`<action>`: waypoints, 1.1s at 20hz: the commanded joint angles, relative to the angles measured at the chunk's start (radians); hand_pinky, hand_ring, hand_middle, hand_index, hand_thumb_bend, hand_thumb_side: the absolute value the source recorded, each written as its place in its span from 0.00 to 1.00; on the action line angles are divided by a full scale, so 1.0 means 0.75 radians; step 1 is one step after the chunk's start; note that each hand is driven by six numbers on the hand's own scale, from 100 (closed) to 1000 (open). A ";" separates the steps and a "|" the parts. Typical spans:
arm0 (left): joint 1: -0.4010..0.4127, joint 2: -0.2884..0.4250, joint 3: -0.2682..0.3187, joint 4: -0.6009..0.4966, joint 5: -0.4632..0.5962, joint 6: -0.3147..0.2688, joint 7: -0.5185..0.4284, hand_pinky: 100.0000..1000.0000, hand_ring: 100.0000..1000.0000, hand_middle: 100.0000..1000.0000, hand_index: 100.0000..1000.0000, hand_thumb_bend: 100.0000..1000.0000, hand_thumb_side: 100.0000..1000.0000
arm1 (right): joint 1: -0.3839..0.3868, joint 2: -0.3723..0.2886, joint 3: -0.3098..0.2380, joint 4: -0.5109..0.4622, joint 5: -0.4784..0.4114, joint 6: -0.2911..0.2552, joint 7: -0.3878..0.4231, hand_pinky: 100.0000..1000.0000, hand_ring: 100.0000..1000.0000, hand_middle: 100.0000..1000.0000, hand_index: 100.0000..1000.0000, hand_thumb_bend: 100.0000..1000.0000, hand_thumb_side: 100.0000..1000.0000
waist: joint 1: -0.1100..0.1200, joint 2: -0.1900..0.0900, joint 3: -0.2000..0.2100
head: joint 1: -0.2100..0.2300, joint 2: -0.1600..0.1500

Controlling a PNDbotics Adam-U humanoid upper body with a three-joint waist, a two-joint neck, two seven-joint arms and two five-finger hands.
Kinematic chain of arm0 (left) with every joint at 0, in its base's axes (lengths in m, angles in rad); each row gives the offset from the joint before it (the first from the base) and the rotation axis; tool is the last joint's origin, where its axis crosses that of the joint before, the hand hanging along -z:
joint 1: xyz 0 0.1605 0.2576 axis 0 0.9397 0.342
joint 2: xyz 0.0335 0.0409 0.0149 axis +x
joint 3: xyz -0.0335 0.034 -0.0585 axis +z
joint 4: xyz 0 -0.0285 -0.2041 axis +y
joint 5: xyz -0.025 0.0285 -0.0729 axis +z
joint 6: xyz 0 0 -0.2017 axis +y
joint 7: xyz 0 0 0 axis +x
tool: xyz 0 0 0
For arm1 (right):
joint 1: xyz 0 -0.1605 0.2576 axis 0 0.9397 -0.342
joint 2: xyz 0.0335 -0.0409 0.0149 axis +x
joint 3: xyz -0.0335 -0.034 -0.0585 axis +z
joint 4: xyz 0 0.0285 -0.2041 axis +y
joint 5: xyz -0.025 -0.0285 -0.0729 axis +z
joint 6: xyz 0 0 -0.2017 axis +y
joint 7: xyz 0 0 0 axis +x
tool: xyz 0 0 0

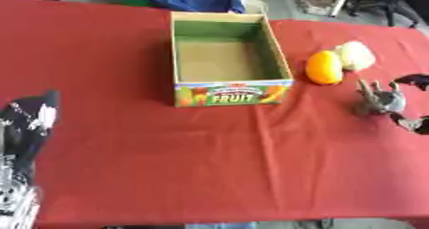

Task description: Pick up objects on the table and place them in the box.

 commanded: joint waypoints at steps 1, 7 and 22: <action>-0.010 0.027 0.007 -0.021 -0.003 -0.003 0.000 0.54 0.51 0.43 0.56 0.48 0.39 | -0.025 -0.033 -0.016 0.002 -0.004 -0.002 -0.004 0.83 0.90 0.89 0.96 0.21 0.26 | 0.002 -0.016 -0.001 | 0.003 -0.001; -0.011 0.026 0.005 -0.020 -0.002 -0.003 -0.001 0.54 0.51 0.43 0.56 0.48 0.39 | -0.052 -0.019 -0.003 0.024 0.003 -0.012 0.008 0.82 0.90 0.89 0.96 0.21 0.25 | 0.003 -0.015 0.001 | 0.003 0.000; -0.011 0.024 0.005 -0.019 -0.001 -0.003 -0.002 0.54 0.51 0.43 0.56 0.48 0.39 | -0.103 0.018 0.018 0.118 0.042 -0.021 0.013 0.81 0.88 0.87 0.95 0.20 0.25 | 0.006 -0.013 0.003 | -0.002 0.001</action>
